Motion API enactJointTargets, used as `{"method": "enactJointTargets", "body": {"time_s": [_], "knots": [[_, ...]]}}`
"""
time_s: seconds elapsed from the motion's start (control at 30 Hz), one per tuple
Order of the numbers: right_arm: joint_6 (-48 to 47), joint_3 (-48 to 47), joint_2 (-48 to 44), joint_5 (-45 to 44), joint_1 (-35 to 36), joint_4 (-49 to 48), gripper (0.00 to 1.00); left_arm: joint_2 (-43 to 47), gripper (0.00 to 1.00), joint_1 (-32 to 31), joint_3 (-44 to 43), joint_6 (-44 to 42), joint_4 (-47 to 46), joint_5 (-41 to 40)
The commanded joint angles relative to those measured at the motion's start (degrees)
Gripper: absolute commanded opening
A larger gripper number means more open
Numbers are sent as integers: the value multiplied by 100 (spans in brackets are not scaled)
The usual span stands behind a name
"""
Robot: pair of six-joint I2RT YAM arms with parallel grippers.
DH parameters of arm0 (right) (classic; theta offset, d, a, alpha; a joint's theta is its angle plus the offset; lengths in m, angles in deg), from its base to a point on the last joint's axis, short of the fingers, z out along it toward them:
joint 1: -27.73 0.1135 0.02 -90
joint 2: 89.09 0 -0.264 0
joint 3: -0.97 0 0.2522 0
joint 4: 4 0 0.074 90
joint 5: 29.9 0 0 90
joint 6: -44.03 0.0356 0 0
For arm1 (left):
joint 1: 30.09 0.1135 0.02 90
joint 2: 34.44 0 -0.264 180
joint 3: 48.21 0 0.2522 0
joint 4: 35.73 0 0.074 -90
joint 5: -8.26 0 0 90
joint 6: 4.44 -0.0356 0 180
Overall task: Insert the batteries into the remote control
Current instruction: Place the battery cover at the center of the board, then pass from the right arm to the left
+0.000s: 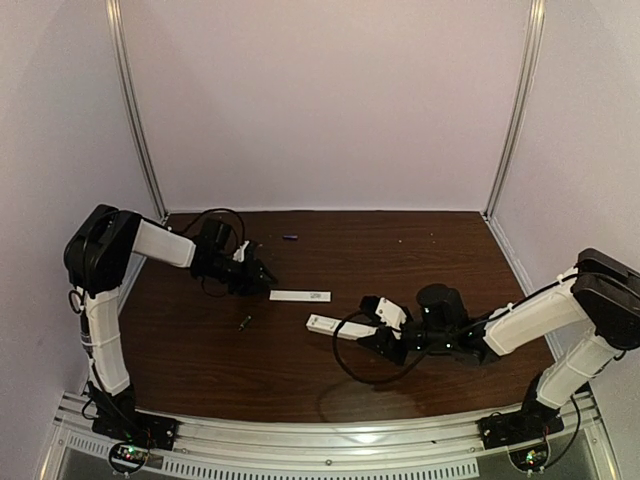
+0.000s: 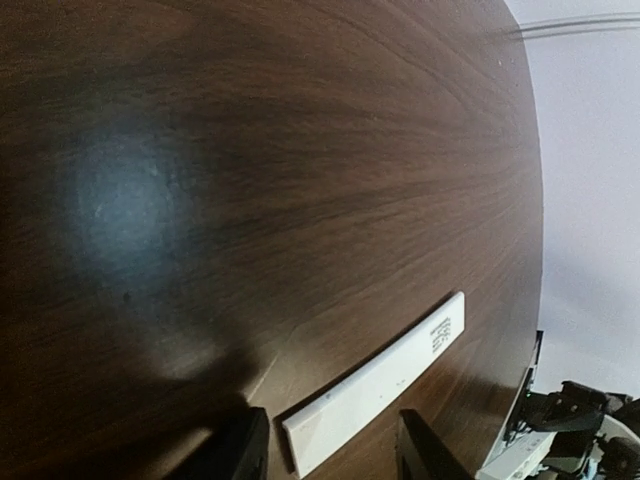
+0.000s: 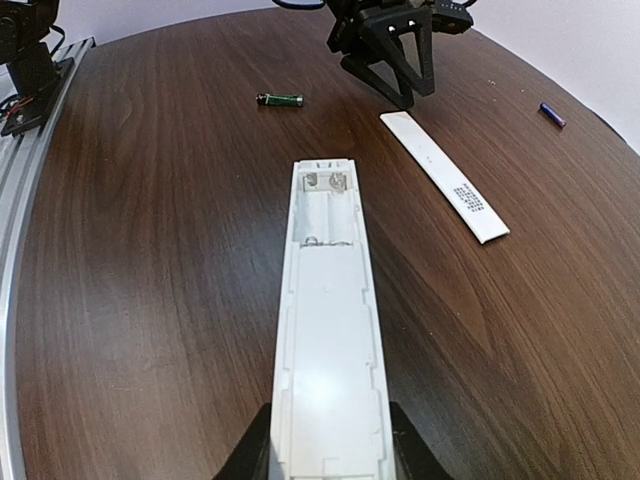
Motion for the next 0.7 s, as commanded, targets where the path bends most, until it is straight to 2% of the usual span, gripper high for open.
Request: {"method": "enactJointTargets", "body": {"time_s": [0.0, 0.1, 0.17, 0.2, 0.4, 0.5, 0.57, 0.67], "knots": [[-38, -98, -246, 144, -45, 172, 0, 164, 50, 39, -229, -342, 286, -251], [-49, -178, -414, 223, -45, 440, 0, 652, 70, 39, -195, -681, 384, -438], [-77, -311, -551, 339, -45, 775, 0, 1097, 95, 30, -92, -968, 445, -494], [-88, -405, -619, 407, -45, 1013, 0, 1331, 97, 30, 18, -1131, 419, -451], [120, -1044, -1156, 993, -44, 2242, 0, 3147, 97, -188, 837, -2304, 298, -386], [269, -1324, -1460, 1207, -45, 2696, 0, 3819, 97, -431, 1176, -2927, 265, 73], [309, -1549, -1636, 1392, -45, 3098, 0, 4205, 98, -780, 1301, -3502, 428, 183], [374, -1840, -1793, 1648, -45, 3511, 0, 4597, 98, -1724, 1293, -4583, 879, -183]]}}
